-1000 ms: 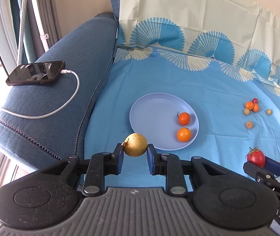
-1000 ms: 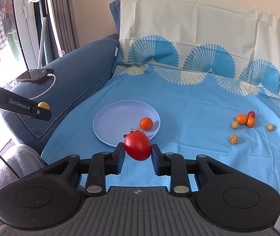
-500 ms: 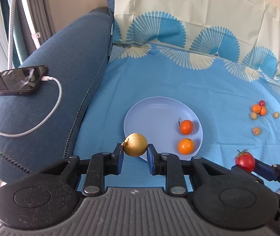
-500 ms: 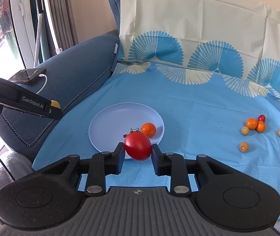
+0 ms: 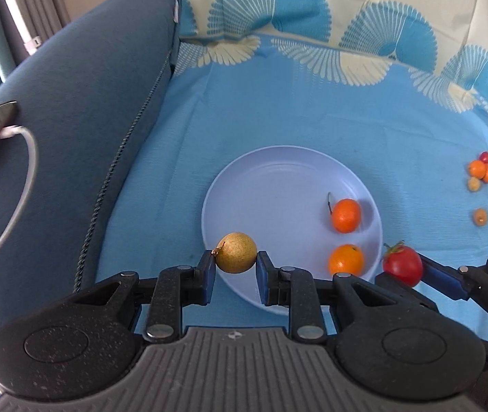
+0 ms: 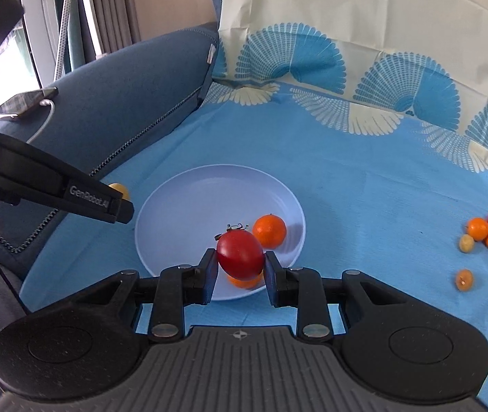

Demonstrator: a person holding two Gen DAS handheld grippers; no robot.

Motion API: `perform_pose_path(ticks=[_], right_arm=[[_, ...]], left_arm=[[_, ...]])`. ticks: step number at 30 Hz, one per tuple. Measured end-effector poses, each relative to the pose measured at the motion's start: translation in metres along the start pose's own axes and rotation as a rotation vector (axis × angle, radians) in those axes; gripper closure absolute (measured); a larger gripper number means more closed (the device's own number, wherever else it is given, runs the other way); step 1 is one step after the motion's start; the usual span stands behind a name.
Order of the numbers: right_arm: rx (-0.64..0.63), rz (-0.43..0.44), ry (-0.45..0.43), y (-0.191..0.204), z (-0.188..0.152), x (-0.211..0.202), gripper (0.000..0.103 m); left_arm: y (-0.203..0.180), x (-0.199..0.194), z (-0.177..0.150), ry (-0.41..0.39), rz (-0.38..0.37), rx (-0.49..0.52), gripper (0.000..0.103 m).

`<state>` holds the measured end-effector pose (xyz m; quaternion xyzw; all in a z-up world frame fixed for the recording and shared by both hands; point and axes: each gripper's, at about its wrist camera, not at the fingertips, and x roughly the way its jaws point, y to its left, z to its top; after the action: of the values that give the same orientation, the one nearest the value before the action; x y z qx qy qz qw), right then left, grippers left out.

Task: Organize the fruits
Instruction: 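Carry the yellow fruit and red tomato to the plate and open both grippers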

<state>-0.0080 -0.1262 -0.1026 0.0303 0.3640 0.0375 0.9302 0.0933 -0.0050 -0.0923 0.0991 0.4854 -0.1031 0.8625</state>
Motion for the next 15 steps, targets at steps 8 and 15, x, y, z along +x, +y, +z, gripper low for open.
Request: perform_pose_path(ticks=[8, 15], right_arm=[[-0.044, 0.017, 0.065, -0.002, 0.008, 0.049, 0.073], [-0.119, 0.026, 0.078, 0.008, 0.014, 0.075, 0.071]], left_arm=[[-0.008, 0.052, 0.016, 0.056, 0.027, 0.031, 0.075], [-0.014, 0.075, 0.026, 0.078, 0.055, 0.092, 0.004]])
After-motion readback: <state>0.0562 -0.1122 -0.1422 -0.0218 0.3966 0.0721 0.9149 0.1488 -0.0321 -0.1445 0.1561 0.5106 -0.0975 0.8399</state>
